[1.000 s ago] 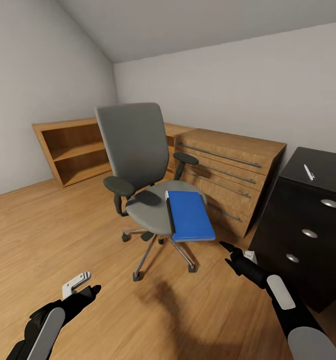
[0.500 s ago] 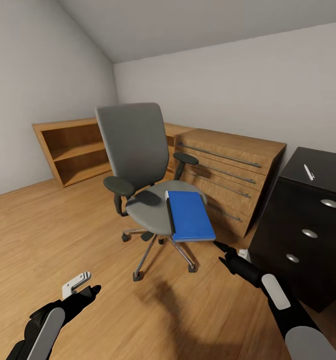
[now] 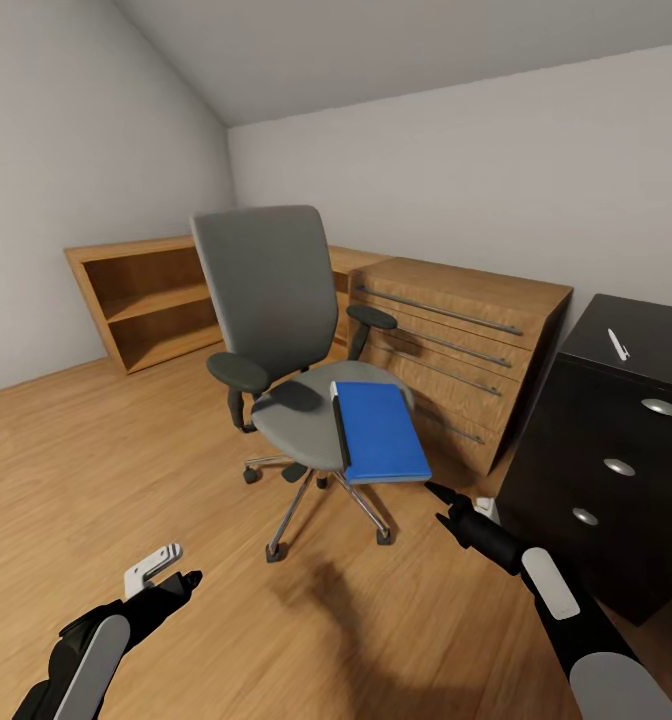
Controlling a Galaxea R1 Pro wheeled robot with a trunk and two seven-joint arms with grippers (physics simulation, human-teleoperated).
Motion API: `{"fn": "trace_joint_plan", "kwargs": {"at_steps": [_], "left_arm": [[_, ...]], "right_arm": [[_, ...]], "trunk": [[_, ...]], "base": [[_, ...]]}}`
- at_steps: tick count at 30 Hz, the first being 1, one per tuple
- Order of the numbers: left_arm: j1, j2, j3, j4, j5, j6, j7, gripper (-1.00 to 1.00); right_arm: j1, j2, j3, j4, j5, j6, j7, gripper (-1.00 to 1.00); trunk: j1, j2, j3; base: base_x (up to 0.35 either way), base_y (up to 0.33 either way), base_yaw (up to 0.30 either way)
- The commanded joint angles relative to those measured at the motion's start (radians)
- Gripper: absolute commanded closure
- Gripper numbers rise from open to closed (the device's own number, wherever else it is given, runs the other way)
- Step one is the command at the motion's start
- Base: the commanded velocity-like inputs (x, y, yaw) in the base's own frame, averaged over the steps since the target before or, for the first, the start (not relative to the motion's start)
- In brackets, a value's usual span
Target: In the bedroom, organize the workspace by keeping the computer under the desk, ensuring the monitor is on the desk, placing the keyboard on the desk next to the monitor, placing the mouse on the desk next to the keyboard, moving the folder from the swivel chair onto the desk next to the mouse, stacking the notebook on top of the folder with the pen on top of the notebook, and positioning the swivel chair next to the desk.
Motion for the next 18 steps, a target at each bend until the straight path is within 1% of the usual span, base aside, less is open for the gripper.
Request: {"fn": "trace_joint_plan", "kwargs": {"at_steps": [1,4,13,18], "left_arm": [[0.0,0.0,0.0,-0.001,0.011,0.003,0.009,-1.0],[0.0,0.0,0.0,-0.001,0.011,0.003,0.009,-1.0],[0.0,0.0,0.0,-0.001,0.011,0.002,0.009,-1.0],[0.0,0.0,0.0,-0.001,0.011,0.002,0.009,-1.0]], "right_arm": [[-0.001,0.0,-0.003,0.0,-0.003,0.007,0.001,-1.0],[-0.001,0.0,-0.003,0.0,-0.003,0.007,0.001,-1.0],[-0.001,0.0,-0.003,0.0,-0.002,0.007,0.001,-1.0],[-0.001,-0.001,-0.003,0.0,-0.001,0.007,0.001,-1.0]], "trunk": [[0.0,0.0,-0.001],[0.0,0.0,-0.001],[-0.004,0.002,0.034],[-0.004,0.002,0.034]], "base": [[0.0,0.0,0.0],[0.0,0.0,0.0],[0.0,0.0,0.0],[0.0,0.0,0.0]]}}
